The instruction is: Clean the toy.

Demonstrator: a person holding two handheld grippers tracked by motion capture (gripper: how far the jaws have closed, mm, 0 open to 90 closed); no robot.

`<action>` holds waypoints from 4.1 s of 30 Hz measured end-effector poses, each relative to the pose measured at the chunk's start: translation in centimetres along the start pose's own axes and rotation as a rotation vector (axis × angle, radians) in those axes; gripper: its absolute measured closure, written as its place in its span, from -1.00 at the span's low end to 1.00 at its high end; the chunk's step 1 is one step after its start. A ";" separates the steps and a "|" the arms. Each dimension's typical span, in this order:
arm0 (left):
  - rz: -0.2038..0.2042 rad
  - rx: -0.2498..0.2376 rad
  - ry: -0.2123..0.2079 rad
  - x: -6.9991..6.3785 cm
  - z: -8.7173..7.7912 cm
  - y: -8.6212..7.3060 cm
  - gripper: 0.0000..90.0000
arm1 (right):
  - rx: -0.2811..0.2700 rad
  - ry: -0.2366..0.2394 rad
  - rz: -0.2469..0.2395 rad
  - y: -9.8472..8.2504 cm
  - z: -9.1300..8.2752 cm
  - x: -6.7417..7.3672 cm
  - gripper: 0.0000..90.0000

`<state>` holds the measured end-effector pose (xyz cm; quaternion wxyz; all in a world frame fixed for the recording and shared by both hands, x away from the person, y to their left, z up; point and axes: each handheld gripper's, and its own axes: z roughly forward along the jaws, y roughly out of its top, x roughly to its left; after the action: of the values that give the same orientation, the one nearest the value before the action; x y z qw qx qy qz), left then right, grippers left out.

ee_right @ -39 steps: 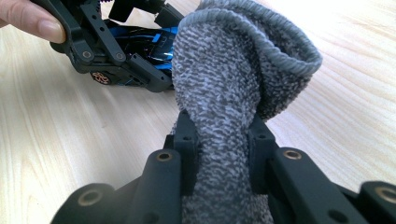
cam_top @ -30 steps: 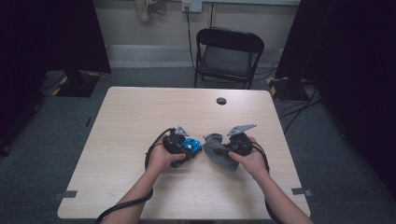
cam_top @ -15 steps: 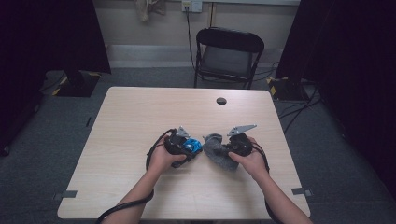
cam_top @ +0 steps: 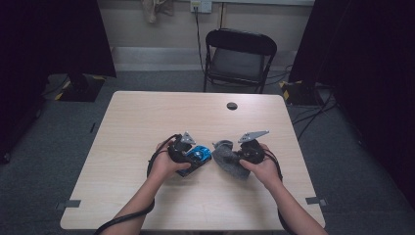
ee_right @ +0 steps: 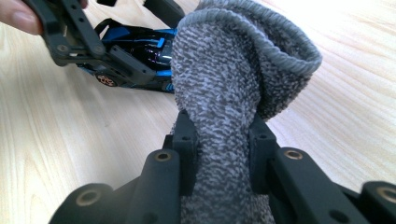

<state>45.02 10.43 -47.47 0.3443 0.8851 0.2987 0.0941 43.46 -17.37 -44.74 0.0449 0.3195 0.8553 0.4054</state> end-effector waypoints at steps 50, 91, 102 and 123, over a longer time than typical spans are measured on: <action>-0.003 -0.001 0.007 -1.5 1.2 1.6 -0.40 | -0.009 -0.019 0.019 -0.5 -1.4 -0.9 0.59; 0.008 0.037 0.045 -5.7 3.7 2.7 -0.40 | -0.016 -0.059 0.030 -0.8 -3.1 -1.9 0.59; 0.029 0.025 0.014 -5.2 3.2 2.1 -0.42 | -0.018 -0.059 0.022 -0.3 -3.0 -1.7 0.59; -0.011 -0.070 -0.050 -3.6 -1.8 1.9 -0.51 | 0.001 -0.061 0.016 0.9 -3.0 -1.2 0.59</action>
<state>42.30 8.18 -44.70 0.3830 0.8729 0.2914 0.0807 43.91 -19.65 -42.31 0.0675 0.3384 0.8512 0.3955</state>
